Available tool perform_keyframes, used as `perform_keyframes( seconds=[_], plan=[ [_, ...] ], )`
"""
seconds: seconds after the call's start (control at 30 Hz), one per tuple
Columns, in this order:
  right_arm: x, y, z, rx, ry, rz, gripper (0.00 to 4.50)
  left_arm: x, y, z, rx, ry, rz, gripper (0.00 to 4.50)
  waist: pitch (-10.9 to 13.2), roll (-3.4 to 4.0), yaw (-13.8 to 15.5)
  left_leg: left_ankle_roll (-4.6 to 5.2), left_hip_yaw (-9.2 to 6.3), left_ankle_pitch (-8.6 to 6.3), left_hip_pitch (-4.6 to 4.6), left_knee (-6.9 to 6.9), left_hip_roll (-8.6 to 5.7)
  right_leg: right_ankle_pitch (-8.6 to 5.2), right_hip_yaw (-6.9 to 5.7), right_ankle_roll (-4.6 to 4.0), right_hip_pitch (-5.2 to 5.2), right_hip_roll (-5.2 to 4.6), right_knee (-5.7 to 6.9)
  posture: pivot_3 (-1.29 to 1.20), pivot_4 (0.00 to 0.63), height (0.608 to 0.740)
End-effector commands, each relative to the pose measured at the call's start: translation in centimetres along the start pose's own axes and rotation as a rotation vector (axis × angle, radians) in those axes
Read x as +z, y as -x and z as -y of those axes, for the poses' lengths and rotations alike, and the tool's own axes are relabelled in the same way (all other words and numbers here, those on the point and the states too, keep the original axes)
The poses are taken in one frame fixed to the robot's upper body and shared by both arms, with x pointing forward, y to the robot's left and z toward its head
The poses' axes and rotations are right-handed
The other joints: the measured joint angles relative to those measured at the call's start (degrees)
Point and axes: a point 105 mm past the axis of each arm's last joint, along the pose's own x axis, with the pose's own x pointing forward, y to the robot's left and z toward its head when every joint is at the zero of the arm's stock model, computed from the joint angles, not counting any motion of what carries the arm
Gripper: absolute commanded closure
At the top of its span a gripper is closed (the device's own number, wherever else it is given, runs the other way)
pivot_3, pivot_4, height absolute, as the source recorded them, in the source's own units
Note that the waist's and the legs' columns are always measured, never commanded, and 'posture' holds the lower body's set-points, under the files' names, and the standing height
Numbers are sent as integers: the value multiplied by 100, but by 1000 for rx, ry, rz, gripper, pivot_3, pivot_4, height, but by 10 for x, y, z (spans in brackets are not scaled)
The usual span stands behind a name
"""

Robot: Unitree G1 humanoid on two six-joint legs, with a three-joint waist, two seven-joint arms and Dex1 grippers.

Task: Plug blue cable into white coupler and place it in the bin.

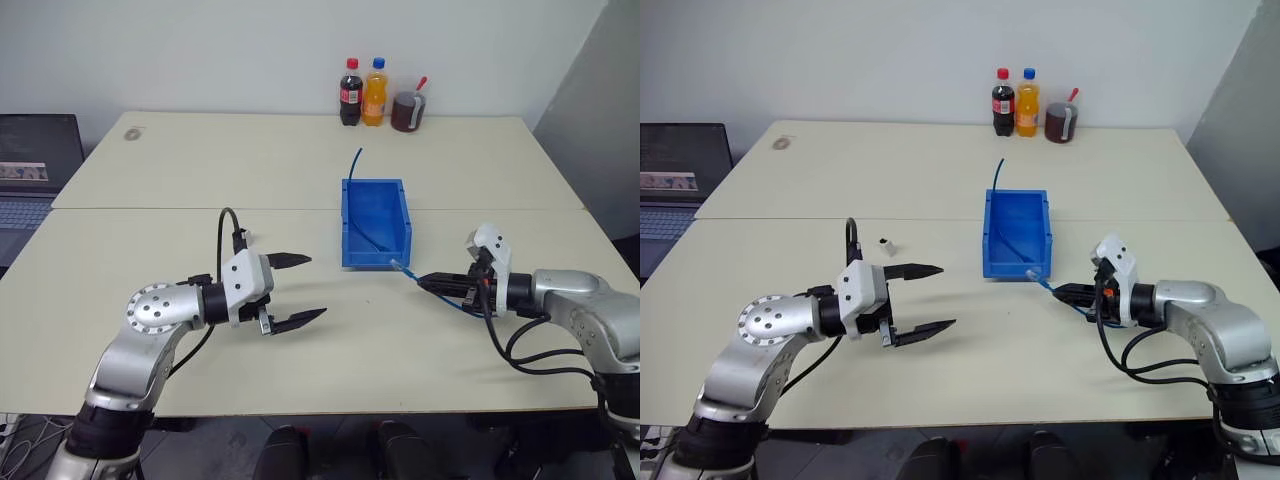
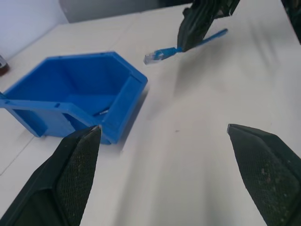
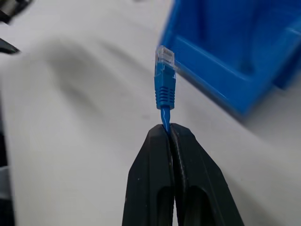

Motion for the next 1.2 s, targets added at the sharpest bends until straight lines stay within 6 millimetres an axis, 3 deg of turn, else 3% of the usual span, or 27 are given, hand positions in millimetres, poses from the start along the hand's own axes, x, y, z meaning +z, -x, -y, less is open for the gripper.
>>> perform_keyframes(
  seconds=[0.03, 0.2, 0.47, 0.6, 0.77, 1.03, 1.2],
  plan=[
    [16, 3, -14, 158, -96, 5, 4490, 14, 8, 8, 69, 9, 20, 0, 1, -2, 7, 0, 0, 0, 0, -1, 3, 1, 1, -2, -2, 1, -2, 0, 150, 740],
    [23, -3, -29, 312, -234, -12, 4490, 12, 21, 28, 143, 78, -7, 0, 2, -4, 8, 1, -5, -1, -2, -3, 3, 2, 3, -5, -3, -2, -7, 0, 150, 740],
    [-5, -34, -57, 560, -409, -213, 4490, 2, 33, 45, 205, 74, -65, 0, 2, -2, 6, 2, 5, -1, -1, -3, 3, -2, -4, -5, -5, 1, -2, 0, 150, 740],
    [-30, -56, -51, 582, -447, -307, 4490, -2, 43, 47, 253, 72, -97, 0, 2, -3, 4, 2, 8, -1, -1, -3, 4, -2, -4, -4, -5, 1, -5, 0, 150, 740],
    [-58, -80, -44, 622, -394, -414, 4490, -1, 50, 67, 195, 16, -128, 0, 2, -3, -16, 1, 15, -1, 0, -4, 5, -4, -2, -12, -10, 0, -5, 0, 150, 740],
    [-67, -114, -25, 605, -374, -443, 4490, -13, 66, 91, 75, -48, -179, 0, -14, -21, -146, 1, 17, -1, 27, -6, 22, -11, -7, -31, 2, 10, 4, 0, 150, 740],
    [-69, -121, -7, 532, -327, -421, 4490, -19, 69, 93, 65, -53, -181, 0, -16, -21, -187, -1, 36, -3, 131, -17, 89, -34, 2, -91, 62, 12, -3, 0, 150, 740]
  ],
)
